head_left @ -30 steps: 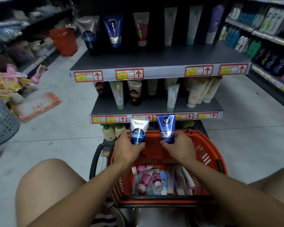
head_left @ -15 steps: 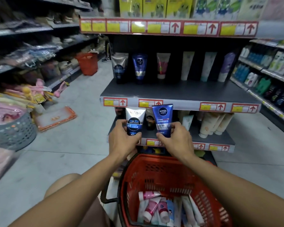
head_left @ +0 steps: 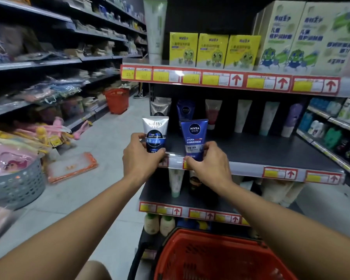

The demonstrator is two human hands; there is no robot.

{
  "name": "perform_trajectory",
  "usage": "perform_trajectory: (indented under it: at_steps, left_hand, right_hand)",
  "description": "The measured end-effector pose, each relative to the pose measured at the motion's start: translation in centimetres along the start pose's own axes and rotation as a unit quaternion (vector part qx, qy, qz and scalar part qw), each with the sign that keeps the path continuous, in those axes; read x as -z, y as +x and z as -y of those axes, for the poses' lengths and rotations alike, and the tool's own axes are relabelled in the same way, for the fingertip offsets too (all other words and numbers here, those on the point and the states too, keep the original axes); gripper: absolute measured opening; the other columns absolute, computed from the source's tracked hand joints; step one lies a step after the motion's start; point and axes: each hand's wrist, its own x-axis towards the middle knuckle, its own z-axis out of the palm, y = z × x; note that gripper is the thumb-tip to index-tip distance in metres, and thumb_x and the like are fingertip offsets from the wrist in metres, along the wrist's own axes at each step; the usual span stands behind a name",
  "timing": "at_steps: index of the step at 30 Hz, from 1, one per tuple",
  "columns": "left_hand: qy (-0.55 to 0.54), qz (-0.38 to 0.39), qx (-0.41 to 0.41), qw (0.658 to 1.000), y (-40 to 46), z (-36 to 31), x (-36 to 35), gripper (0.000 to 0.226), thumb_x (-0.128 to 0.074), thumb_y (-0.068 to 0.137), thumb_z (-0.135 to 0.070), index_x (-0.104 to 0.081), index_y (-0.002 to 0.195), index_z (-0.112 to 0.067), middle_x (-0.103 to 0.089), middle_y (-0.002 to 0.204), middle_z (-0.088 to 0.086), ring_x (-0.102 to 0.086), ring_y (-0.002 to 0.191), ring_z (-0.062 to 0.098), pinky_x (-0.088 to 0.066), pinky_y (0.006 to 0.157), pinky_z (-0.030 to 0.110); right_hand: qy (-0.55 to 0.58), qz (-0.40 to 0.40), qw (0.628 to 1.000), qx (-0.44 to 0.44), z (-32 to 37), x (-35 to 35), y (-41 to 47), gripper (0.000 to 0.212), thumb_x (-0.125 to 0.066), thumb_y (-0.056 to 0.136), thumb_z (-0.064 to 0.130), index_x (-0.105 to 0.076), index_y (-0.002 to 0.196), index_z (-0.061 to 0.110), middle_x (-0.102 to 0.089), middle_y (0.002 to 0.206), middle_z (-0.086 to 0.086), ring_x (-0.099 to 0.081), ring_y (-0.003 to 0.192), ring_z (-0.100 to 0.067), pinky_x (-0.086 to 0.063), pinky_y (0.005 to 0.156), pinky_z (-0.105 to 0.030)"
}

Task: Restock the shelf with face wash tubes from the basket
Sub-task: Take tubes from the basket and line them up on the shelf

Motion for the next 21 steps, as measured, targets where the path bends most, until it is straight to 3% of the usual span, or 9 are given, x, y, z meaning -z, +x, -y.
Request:
perform_trajectory:
  at_steps: [4,17,21]
  left_hand:
    - [0.018,-0.005,-0.005,1.000,2.9,0.4,-0.9,0.072,-0.090,0.076,-0.037,-0.052,0.134,-0.018,-0.072,0.119,0.004,-0.068,0.100,0.021,-0.055,0.085,0.034]
    - [0.035,-0.001,-0.002,0.999,8.0,2.9,-3.8,0.071,-0.089,0.078,-0.036,-0.050,0.134,-0.018,-0.072,0.122,0.007,-0.069,0.108,0.026,-0.055,0.090,0.039]
    - [0.080,-0.022,-0.014,0.996,7.8,3.5,-4.3,0.078,-0.085,0.077,-0.049,-0.047,0.138,-0.018,-0.073,0.119,0.003,-0.068,0.109,0.028,-0.056,0.091,0.044]
  right_hand:
    - [-0.004,0.005,1.000,-0.001,0.3,-0.9,3.2,0.053,-0.081,0.071,0.054,-0.048,0.102,0.028,-0.065,0.101,0.007,-0.065,0.093,-0.017,-0.055,0.080,-0.039]
    - [0.000,0.001,0.999,-0.042,-1.0,-5.5,7.8,0.058,-0.083,0.070,0.057,-0.050,0.105,0.025,-0.066,0.102,0.005,-0.065,0.092,-0.019,-0.052,0.071,-0.034]
    - [-0.041,-0.026,0.999,-0.024,-1.5,-6.1,7.7,0.053,-0.077,0.070,0.062,-0.052,0.098,0.024,-0.064,0.094,0.005,-0.061,0.087,-0.018,-0.051,0.067,-0.033]
